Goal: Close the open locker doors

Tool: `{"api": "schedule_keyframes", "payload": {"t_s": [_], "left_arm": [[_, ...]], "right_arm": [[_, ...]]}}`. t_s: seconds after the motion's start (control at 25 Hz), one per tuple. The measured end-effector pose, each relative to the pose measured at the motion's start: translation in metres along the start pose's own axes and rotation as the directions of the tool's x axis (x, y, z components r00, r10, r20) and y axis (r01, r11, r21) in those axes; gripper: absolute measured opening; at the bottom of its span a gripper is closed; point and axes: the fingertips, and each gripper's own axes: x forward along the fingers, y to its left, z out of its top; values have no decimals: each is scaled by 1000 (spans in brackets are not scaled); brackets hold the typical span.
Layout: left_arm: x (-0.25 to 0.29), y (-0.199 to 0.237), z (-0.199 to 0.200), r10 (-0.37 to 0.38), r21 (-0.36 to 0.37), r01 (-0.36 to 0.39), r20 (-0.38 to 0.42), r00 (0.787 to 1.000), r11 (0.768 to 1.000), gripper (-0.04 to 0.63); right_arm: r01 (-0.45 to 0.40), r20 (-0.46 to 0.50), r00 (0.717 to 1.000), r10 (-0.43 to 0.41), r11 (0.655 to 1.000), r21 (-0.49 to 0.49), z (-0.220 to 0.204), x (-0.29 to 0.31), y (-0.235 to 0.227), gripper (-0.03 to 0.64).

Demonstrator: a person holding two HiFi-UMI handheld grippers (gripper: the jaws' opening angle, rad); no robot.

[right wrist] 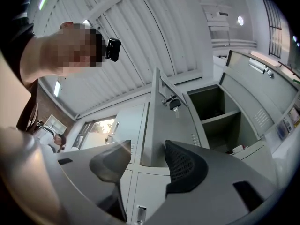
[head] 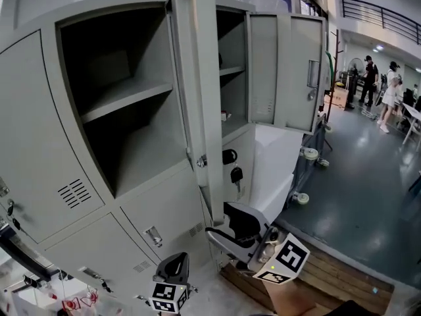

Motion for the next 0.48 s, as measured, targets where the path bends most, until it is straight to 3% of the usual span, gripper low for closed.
{"api": "schedule_keyframes", "payload": {"t_s": [0.32,0.48], "left_arm": [[-46,51,-23,32,-31,-32,11,999,999,17],[-64,70,-39,34,-5,-34,-9,999,999,17]], "right_arm": [[-39,-22,999,39,999,-14,-39,59,35,238],[-53,-22,998,53,999,-6,-54,91,42,238]]}}
